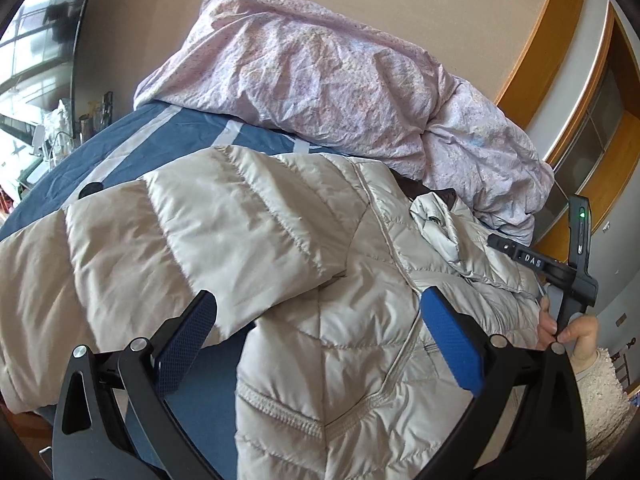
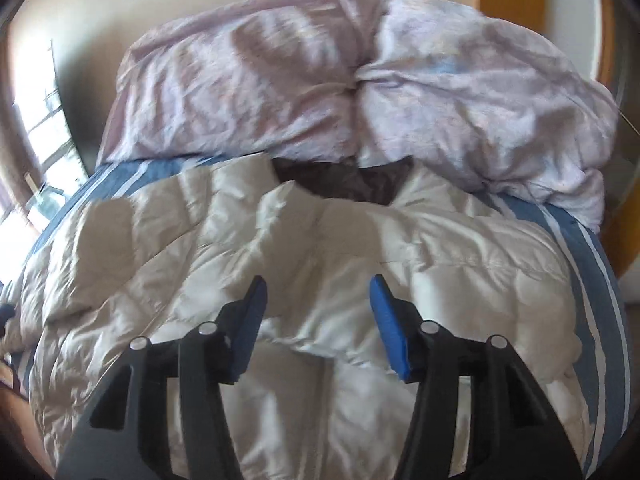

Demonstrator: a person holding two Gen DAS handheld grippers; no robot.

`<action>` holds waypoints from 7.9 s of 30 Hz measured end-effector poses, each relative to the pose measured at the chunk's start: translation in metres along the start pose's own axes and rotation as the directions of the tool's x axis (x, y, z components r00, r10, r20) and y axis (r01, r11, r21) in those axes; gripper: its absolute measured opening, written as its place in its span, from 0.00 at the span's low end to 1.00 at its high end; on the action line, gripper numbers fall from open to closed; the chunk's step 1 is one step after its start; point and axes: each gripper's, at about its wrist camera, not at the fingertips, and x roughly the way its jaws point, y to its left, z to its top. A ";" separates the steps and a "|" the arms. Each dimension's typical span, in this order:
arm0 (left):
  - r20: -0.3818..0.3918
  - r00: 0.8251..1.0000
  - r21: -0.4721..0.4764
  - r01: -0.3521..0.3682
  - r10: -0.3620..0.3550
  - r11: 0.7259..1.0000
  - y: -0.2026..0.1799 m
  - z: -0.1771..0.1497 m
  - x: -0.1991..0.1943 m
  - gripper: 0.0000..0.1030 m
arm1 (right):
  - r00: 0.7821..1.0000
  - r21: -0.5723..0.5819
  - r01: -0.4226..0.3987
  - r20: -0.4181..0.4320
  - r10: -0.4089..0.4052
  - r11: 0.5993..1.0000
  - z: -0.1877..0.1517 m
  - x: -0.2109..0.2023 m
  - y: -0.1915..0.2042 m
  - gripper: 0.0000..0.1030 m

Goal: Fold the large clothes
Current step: 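Lift the sleeve with the right gripper and lay it across the jacket body, then grasp the other sleeve with the left gripper while the right gripper pins the jacket, then fold the held sleeve over the jacket body with the left gripper and release, then grasp the jacket hem with both grippers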

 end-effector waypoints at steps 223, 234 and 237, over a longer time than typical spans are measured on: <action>-0.273 0.888 -0.211 0.320 -0.370 0.924 0.056 -0.101 -0.010 0.72 | 0.825 0.535 -0.394 -0.152 0.544 0.747 -0.243 -0.095 -0.260 0.68; -0.260 0.874 -0.264 0.344 -0.410 0.901 0.054 -0.123 -0.018 0.58 | 0.782 0.536 -0.468 -0.119 0.612 0.703 -0.257 -0.099 -0.249 0.53; -0.263 0.880 -0.272 0.325 -0.395 0.906 0.054 -0.127 -0.018 0.50 | 0.777 0.555 -0.471 -0.106 0.620 0.685 -0.263 -0.097 -0.249 0.39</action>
